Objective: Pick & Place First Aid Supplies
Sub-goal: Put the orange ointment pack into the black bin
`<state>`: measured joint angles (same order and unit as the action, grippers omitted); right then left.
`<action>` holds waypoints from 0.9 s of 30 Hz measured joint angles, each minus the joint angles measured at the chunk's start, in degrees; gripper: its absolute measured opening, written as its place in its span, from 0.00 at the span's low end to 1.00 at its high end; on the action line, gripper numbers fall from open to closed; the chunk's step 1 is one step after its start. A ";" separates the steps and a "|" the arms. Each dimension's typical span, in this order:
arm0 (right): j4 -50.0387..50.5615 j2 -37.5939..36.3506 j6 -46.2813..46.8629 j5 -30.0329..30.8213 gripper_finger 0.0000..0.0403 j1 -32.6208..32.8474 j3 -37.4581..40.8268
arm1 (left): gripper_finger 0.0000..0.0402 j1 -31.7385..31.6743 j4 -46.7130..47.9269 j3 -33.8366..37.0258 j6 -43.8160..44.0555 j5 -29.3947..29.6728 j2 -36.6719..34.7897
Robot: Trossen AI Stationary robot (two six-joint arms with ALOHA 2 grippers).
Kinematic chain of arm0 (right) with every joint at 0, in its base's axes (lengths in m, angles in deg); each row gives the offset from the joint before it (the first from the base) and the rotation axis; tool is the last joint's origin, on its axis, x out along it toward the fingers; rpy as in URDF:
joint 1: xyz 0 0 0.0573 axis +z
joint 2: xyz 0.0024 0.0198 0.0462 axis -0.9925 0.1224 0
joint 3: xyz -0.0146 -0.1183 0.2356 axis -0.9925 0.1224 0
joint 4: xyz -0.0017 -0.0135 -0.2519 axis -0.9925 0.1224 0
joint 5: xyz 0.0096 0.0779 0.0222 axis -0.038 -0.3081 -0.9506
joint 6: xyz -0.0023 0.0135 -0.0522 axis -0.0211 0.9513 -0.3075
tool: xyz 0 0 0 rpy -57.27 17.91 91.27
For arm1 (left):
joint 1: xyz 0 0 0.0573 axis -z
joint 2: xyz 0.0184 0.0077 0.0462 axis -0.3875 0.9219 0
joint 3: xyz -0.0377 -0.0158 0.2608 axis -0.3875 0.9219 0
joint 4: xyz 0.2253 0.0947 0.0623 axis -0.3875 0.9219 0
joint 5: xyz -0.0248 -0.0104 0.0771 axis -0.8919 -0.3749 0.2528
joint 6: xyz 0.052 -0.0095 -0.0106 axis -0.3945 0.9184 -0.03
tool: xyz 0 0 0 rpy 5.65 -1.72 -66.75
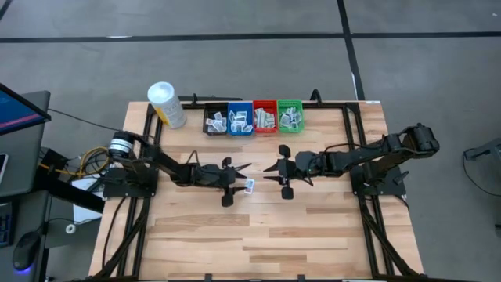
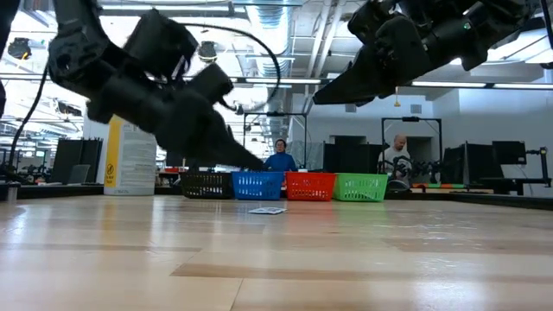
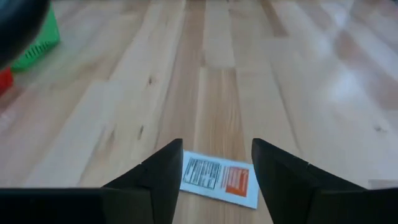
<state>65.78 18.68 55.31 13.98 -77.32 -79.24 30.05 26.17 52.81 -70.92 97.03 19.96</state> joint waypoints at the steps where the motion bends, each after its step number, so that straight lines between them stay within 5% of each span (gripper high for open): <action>1: -0.02 0.00 0.12 0.00 0.23 0.00 0.00 | 0.48 -0.12 -0.44 -0.51 0.40 0.01 1.57; 17: 0.48 0.00 3.10 0.00 0.23 0.02 0.00 | 0.50 -1.10 -4.18 -5.40 5.32 0.67 16.50; 27: 0.44 0.00 3.10 -0.01 0.23 0.02 -0.01 | 0.50 -1.19 -6.06 -5.30 7.55 0.96 17.95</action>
<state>66.22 18.68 58.40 13.97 -77.30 -79.26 28.86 20.11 47.51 -63.37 97.99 37.90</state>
